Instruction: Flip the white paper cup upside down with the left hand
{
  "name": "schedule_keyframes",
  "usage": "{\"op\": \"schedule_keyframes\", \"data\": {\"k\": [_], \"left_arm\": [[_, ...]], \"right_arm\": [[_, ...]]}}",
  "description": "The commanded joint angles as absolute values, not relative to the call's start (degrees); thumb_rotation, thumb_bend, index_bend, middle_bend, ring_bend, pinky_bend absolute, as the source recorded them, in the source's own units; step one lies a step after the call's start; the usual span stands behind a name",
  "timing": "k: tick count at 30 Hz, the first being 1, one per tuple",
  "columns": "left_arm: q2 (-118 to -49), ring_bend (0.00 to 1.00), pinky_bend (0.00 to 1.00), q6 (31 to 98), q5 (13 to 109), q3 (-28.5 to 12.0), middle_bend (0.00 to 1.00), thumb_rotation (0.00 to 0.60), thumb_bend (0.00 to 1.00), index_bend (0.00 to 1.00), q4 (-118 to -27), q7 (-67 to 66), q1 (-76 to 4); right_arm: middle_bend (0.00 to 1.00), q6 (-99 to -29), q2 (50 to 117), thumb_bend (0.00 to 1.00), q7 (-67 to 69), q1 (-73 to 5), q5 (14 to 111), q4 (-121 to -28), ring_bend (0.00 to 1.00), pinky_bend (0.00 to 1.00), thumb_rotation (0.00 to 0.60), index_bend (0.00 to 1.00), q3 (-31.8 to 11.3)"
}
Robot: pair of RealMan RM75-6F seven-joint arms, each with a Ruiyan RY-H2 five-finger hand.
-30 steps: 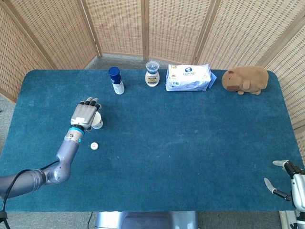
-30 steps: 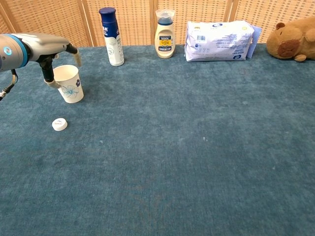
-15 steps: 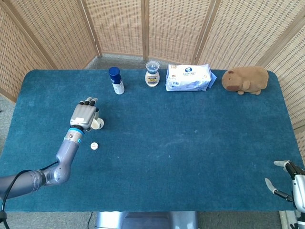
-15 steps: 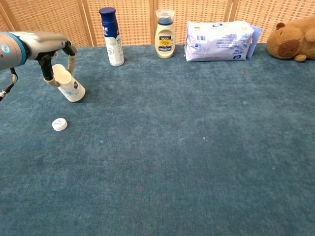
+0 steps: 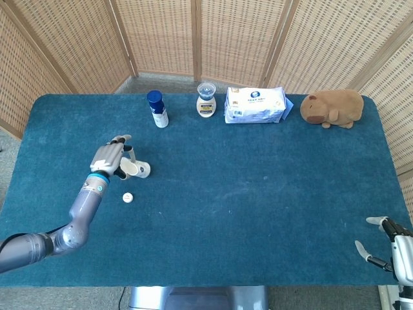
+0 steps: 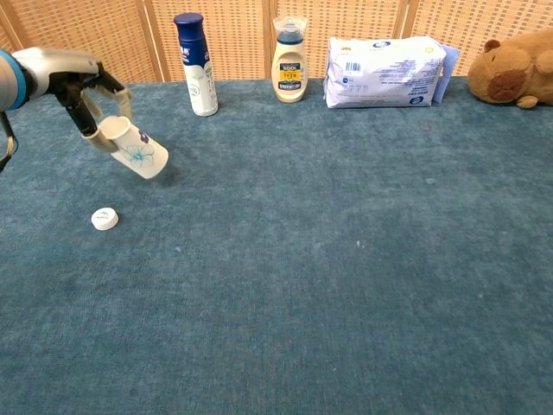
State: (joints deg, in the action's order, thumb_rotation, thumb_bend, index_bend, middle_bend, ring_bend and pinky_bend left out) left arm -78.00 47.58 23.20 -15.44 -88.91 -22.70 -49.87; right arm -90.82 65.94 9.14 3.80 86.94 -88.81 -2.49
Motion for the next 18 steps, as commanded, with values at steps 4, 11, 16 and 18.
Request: {"op": "schedule_keyframes", "data": {"k": [4, 11, 16, 18], "left_arm": [[-75.32, 0.00, 0.18, 38.17, 14.77, -16.78, 0.09, 0.600, 0.20, 0.54, -88.26, -14.86, -49.06], [-74.17, 0.00, 0.18, 33.76, 13.68, -14.24, 0.09, 0.599, 0.16, 0.45, -86.12, -12.42, -50.60], [-73.17, 0.00, 0.18, 34.63, 15.22, -12.32, 0.09, 0.600, 0.13, 0.36, -86.99, -12.71, -51.77], [-72.84, 0.00, 0.18, 35.01, 15.73, -11.52, 0.09, 0.599, 0.12, 0.34, -87.45, -12.87, -52.26]], "right_arm": [[0.34, -91.02, 65.99, 0.33, 9.26, 3.89, 87.00, -88.75, 0.41, 0.43, 0.410, 0.33, -2.49], [0.34, -91.59, 65.75, 0.33, 9.05, 4.15, 86.99, -89.17, 0.41, 0.43, 0.411, 0.33, -2.61], [0.34, -91.72, 65.64, 0.33, 8.87, 4.18, 87.06, -89.44, 0.41, 0.43, 0.411, 0.33, -2.66], [0.34, -91.77, 65.65, 0.33, 8.86, 4.20, 87.10, -89.45, 0.41, 0.43, 0.413, 0.33, -2.64]]}}
